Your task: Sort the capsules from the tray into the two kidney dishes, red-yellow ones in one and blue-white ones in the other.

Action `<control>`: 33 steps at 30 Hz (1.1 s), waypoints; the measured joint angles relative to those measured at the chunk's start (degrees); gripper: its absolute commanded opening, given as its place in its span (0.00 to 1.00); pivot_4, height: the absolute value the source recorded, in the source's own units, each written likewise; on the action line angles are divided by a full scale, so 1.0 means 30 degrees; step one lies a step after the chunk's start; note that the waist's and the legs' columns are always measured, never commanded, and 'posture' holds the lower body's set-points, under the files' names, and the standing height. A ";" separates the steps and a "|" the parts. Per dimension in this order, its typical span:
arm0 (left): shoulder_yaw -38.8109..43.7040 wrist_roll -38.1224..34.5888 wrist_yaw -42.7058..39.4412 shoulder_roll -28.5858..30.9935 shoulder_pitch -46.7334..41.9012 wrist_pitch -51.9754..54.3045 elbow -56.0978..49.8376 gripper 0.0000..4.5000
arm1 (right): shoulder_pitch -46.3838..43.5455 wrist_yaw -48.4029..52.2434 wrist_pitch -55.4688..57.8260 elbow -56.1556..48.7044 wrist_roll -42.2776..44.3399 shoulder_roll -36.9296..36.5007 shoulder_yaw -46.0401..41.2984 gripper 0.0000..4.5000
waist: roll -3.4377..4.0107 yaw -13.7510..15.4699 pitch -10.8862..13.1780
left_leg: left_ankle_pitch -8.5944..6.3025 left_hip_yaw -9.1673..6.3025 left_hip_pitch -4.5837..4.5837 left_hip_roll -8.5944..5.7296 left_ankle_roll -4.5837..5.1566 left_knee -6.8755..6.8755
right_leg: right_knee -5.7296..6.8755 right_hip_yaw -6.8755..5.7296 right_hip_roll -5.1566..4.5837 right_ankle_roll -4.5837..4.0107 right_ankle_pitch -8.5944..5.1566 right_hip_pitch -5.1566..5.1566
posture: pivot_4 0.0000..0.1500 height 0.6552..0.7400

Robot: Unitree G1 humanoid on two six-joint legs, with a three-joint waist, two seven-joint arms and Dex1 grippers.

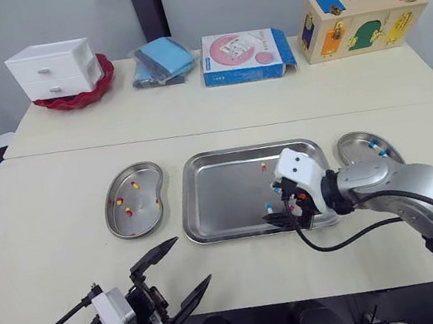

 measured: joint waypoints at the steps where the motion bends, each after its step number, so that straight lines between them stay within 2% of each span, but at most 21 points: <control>1: -0.0158 -0.0050 0.0016 0.0001 0.0035 -0.0109 0.0000 1.00 | -0.0029 -0.0047 0.0051 0.0037 -0.0163 0.0031 0.0208 0.96 | 0.0001 0.0000 -0.0001 | 0.0000 0.0001 0.0000 0.0000 0.0000 0.0000 | 0.0000 0.0000 0.0000 0.0000 0.0000 0.0000 | 1.00 1.00; 3: -0.0417 -0.0083 0.0058 -0.0005 0.0141 -0.0376 -0.0007 1.00 | -0.0326 -0.0199 0.0188 0.0304 -0.0431 0.0079 0.0671 0.86 | 0.0001 -0.0023 -0.0001 | 0.0000 0.0004 0.0001 0.0001 0.0001 0.0000 | 0.0005 0.0003 0.0000 0.0000 0.0000 -0.0007 | 1.00 1.00; 7: -0.0797 -0.0088 0.0198 0.0030 0.0192 -0.0424 -0.0043 1.00 | -0.0694 -0.0369 0.0191 0.0566 -0.0968 0.0303 0.0957 0.57 | 0.0002 -0.0038 -0.0001 | 0.0001 0.0004 0.0001 0.0000 0.0002 0.0001 | 0.0030 0.0005 0.0004 -0.0003 -0.0003 -0.0019 | 1.00 1.00; 23: -0.1053 -0.0183 0.0508 0.0407 0.0827 -0.0782 -0.0397 1.00 | -0.1243 -0.0299 0.0110 0.2268 -0.2799 0.0876 0.3054 0.57 | 0.0003 -0.0071 -0.0001 | 0.0001 0.0012 0.0001 0.0000 0.0002 0.0000 | 0.0058 0.0013 0.0005 -0.0010 -0.0007 -0.0044 | 1.00 1.00; 26: -0.1062 -0.0184 0.0488 0.0406 0.0804 -0.0875 -0.0359 1.00 | -0.1288 -0.0201 -0.0060 0.2299 -0.3201 0.0861 0.3254 0.43 | 0.0003 -0.0073 -0.0001 | 0.0001 0.0011 0.0002 0.0001 0.0002 0.0000 | 0.0061 0.0012 0.0005 -0.0009 -0.0007 -0.0044 | 1.00 1.00; 33: -0.1057 -0.0438 0.0252 0.0439 0.0781 -0.1285 0.0319 1.00 | -0.1377 0.0106 -0.0269 0.2433 -0.3717 0.0866 0.3374 0.05 | 0.0003 -0.0080 -0.0001 | 0.0001 0.0009 0.0002 0.0001 0.0002 0.0000 | 0.0061 0.0010 0.0006 -0.0009 -0.0008 -0.0045 | 1.00 1.00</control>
